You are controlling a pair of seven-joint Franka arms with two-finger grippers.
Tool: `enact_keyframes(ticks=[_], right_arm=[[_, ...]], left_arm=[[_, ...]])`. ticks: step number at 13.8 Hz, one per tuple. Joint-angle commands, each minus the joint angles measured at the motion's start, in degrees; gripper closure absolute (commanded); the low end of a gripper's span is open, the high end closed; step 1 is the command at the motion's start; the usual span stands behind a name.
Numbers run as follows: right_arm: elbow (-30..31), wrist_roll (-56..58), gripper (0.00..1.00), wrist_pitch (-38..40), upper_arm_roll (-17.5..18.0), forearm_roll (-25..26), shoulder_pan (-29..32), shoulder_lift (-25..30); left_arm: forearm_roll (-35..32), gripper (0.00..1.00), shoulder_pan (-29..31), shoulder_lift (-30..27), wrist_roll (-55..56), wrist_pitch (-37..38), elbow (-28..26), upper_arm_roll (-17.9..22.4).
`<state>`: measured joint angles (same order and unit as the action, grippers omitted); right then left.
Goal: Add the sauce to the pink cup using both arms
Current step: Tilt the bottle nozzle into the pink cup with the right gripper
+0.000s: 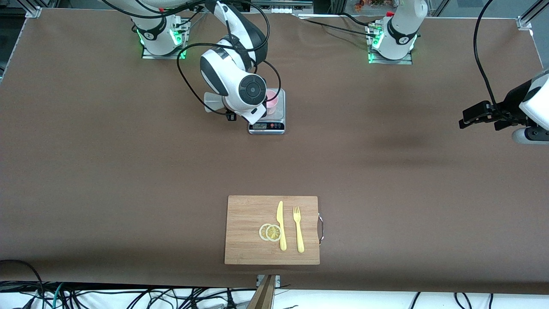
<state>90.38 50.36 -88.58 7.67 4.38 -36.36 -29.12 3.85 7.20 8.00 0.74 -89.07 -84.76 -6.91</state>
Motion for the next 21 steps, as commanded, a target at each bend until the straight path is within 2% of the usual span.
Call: enact_keyframes(ticks=[1,6,14,18,21], right_arm=[[0.06,-2.19,0.92,0.60,0.85,2.12,-0.21,0.21],[-0.21,-2.99,0.93,0.34,1.12,3.61,-0.65,-0.67],[-0.29,-1.94,0.92,-0.28,1.12,2.65,0.41,-0.06],[-0.03,0.86,0.92,-4.13,0.86,-2.09,1.81,0.73],[2.15,5.34,0.92,-8.87,0.34,-9.19,4.71,3.09]], left_arm=[[-1.30,0.00,-0.09,0.61,-1.18,0.92,1.70,0.06],[-1.21,0.00,-0.09,0.79,-1.18,0.92,1.70,0.06],[-1.21,0.00,0.00,0.79,-1.18,0.92,1.70,0.15],[-1.12,0.00,-0.09,0.79,-1.18,0.92,1.79,0.15],[-1.12,0.00,-0.09,0.79,-1.18,0.92,1.79,0.15]])
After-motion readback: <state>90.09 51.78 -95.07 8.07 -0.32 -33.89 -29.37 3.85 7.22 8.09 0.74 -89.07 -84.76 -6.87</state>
